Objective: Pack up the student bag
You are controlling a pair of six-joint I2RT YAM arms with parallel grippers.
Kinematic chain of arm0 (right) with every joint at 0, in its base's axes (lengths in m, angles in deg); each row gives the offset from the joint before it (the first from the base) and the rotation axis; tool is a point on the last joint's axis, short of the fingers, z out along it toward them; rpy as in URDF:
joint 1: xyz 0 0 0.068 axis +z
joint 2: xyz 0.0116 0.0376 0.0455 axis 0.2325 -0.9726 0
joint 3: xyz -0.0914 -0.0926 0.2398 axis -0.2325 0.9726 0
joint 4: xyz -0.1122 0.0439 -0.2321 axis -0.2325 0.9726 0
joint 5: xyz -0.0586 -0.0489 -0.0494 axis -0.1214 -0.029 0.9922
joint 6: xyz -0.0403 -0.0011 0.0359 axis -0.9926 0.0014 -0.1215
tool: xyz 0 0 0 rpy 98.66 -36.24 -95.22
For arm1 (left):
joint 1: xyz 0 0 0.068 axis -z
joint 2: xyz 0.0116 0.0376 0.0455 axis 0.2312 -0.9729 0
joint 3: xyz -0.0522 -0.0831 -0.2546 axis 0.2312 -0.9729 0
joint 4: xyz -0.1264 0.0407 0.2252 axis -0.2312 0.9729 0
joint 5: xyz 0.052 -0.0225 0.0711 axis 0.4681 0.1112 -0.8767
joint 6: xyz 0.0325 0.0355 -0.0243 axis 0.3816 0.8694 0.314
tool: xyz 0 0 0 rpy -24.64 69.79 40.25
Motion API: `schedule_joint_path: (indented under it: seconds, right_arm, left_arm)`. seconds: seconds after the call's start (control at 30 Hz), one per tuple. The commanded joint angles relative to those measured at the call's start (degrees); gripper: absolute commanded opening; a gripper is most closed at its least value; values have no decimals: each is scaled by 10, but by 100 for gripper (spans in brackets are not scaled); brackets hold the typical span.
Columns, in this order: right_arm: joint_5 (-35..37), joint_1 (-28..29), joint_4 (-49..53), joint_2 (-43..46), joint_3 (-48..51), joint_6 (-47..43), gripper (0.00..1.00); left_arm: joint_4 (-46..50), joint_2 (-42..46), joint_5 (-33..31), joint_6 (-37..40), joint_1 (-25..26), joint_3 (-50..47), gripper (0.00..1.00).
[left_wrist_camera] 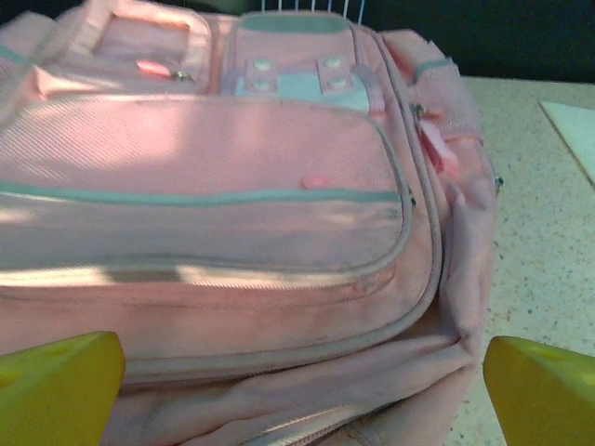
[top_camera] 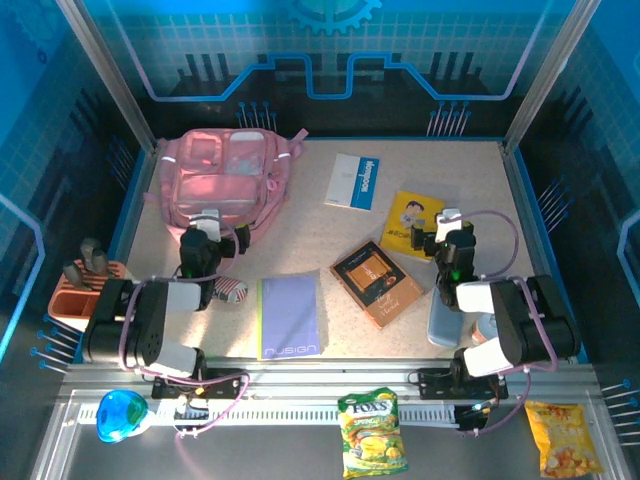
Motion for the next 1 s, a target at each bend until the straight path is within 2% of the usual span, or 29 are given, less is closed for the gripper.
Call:
schedule_joint_path:
  seconds: [0.0, 0.1, 0.23, 0.47, 0.57, 0.7, 0.97]
  right_arm:
    - [21, 7, 60, 61, -23, -8, 100]
    - [52, 23, 143, 92, -62, 0, 100]
    - [45, 41, 253, 114, -119, 66, 100]
    - [-39, 46, 516, 70, -278, 224, 100]
    - [-121, 47, 538, 29, -312, 243, 100]
    - [-174, 49, 524, -3, -332, 274, 100]
    - [-203, 59, 537, -50, -361, 294, 100]
  left_arm:
    - [67, 82, -31, -1, 8, 16, 99]
    - [201, 130, -67, -76, 12, 70, 99]
    - [379, 134, -49, -179, 13, 182, 99]
    - [470, 36, 35, -243, 23, 323, 99]
    - [503, -39, 41, -250, 35, 393, 99]
    - [569, -154, 38, -258, 44, 508, 96]
    - [701, -337, -62, -290, 55, 707, 91]
